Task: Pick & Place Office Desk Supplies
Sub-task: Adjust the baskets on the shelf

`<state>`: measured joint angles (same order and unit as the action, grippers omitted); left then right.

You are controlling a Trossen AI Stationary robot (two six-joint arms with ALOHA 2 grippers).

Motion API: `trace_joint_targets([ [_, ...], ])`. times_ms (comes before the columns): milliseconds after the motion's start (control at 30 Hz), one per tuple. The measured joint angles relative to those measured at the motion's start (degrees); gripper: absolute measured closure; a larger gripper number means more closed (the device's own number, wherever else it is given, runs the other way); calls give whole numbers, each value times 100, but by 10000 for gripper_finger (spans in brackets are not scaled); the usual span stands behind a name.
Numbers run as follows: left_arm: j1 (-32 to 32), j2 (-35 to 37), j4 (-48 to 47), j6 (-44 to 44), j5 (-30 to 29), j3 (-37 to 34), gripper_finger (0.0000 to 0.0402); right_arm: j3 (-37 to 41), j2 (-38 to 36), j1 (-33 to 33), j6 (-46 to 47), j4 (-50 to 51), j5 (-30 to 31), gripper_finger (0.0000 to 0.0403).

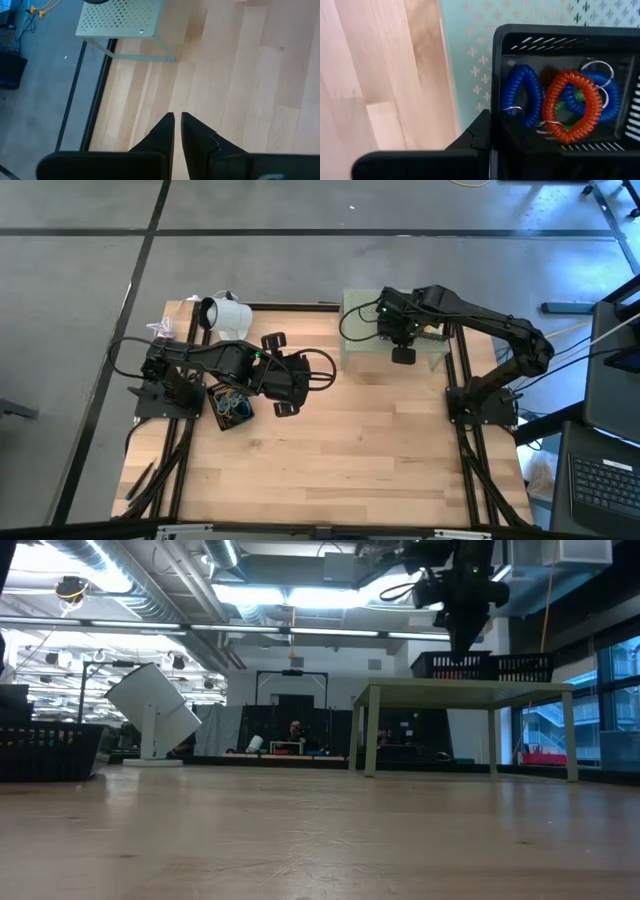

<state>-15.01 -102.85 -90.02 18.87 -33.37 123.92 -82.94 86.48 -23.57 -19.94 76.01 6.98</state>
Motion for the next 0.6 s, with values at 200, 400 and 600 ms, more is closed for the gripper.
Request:
trace_joint_targets([
  [200, -2, 0, 0, -2, 0, 0, 377, 4, -123, 0, 0, 165, 123, 383],
  [400, 0, 0, 0, -1, 0, 0, 375, 7, -291, 0, 33, 148, 121, 379],
  [600, 0, 0, 0, 9, -2, 0, 377, 9, -304, 0, 152, 133, 120, 336],
])
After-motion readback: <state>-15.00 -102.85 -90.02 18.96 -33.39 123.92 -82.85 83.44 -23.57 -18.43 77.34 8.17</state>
